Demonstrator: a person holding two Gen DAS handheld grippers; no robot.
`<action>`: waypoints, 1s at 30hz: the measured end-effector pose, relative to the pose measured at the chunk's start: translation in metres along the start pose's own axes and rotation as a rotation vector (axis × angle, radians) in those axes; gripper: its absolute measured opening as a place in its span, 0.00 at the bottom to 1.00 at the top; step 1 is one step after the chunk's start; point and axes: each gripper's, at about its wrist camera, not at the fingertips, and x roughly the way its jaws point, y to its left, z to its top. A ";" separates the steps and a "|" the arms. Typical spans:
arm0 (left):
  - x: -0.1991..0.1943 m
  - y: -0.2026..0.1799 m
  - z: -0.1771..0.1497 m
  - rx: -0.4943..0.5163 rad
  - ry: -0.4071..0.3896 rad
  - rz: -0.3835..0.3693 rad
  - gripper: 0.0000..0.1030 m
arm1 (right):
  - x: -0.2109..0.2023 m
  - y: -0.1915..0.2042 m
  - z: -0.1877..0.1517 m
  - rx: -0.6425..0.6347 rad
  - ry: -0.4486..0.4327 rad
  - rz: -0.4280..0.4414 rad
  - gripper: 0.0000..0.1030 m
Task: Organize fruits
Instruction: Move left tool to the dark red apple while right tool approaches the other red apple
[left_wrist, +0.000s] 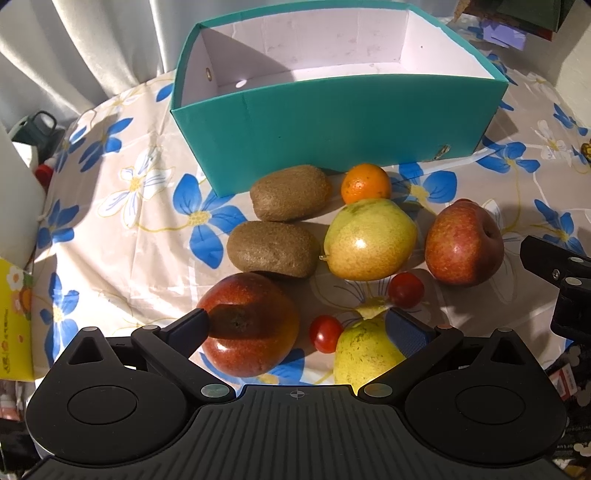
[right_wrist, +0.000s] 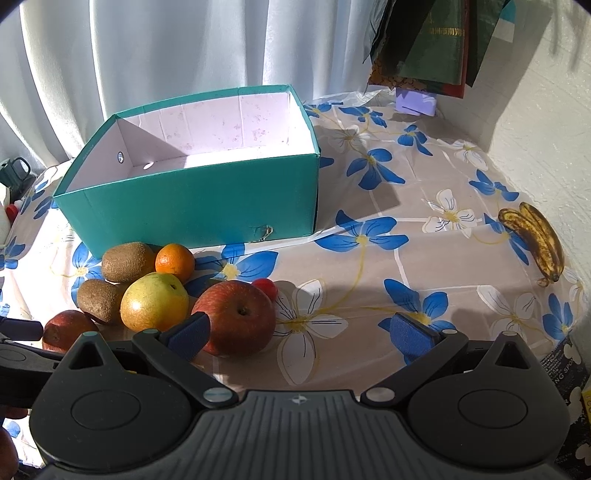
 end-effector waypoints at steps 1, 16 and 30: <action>0.000 0.000 0.000 0.001 -0.001 0.000 1.00 | 0.000 0.000 0.000 -0.001 0.001 -0.001 1.00; 0.000 -0.001 -0.001 0.027 -0.026 -0.006 1.00 | -0.002 -0.001 0.000 0.005 -0.010 0.007 1.00; -0.007 0.009 -0.007 0.014 -0.136 -0.102 1.00 | -0.005 -0.006 -0.001 0.020 -0.026 0.016 1.00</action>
